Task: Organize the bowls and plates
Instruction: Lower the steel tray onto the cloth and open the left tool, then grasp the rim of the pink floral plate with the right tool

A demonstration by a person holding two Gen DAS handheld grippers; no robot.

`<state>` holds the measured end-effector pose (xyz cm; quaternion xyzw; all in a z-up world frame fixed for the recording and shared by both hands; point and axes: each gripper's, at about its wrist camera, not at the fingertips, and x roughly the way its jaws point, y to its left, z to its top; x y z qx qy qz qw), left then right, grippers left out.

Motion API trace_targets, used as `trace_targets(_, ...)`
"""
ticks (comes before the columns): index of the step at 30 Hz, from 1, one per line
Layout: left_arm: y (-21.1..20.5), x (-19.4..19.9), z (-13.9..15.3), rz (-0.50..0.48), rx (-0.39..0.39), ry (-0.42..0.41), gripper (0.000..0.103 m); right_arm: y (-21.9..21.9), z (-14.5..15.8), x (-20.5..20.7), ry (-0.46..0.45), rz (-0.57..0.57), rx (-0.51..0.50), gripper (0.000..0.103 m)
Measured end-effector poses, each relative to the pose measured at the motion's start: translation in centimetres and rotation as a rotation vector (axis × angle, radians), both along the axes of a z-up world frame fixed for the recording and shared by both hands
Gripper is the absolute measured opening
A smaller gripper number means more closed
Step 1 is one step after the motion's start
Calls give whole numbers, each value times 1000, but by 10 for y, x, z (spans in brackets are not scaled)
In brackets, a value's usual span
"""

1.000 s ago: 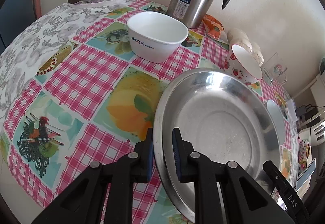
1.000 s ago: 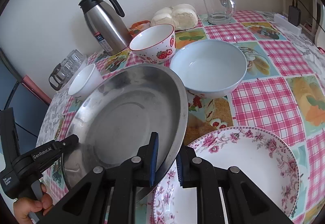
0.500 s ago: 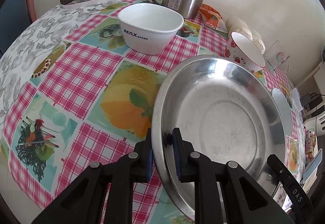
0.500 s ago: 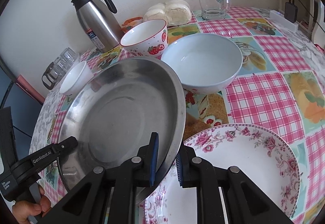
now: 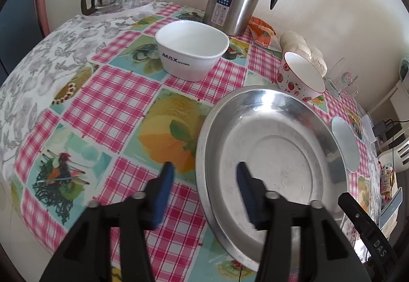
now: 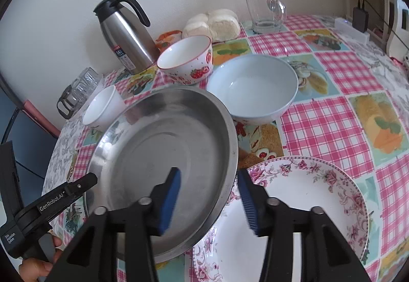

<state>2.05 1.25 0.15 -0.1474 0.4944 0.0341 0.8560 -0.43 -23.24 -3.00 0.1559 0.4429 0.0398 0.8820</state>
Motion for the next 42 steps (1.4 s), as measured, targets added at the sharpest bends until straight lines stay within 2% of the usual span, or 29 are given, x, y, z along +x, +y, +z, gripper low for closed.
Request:
trace_targets(1, 0, -2, 1, -1, 5, -1, 64, 1, 2, -2, -7, -2, -6, 66)
trace_targets(3, -2, -5, 4, -5, 22, -5, 68, 3, 4, -6, -13, 1, -14, 68)
trace_targets(8, -4, -13, 7, -10, 49, -8, 86, 8, 5, -12, -15, 1, -29, 81)
trace_targets(12, -7, -20, 7, -20, 85, -8, 89, 11, 7, -18, -30, 0, -51, 94)
trace_targets(13, -7, -21, 7, -24, 89, -9, 90, 11, 7, -19, -32, -1, -58, 100)
trace_targets(14, -8, -23, 7, -25, 93, -11, 93, 12, 7, -21, -35, -2, -66, 103)
trace_targets(16, -8, -27, 8, -23, 95, -16, 99, 13, 8, -23, -39, -3, -74, 103)
trace_targets(23, -15, -39, 15, -43, 94, -56, 99, 11, 11, -33, -55, -4, -103, 103)
trace_targets(27, -27, -45, 23, -85, 86, -109, 99, -1, 17, -42, -89, -41, -99, 103)
trace_targets(31, -43, -50, 33, -137, 56, -175, 99, -27, 26, -50, -125, -126, -85, 103)
trace_targets(36, -73, -59, 41, -244, -12, -196, 99, -73, 28, -57, -126, -242, -9, 103)
trace_targets(39, -95, -68, 44, -295, 0, -184, 99, -97, 27, -63, -122, -312, 14, 103)
trace_targets(42, -118, -76, 38, -341, 44, -147, 99, -119, 23, -66, -105, -343, 36, 103)
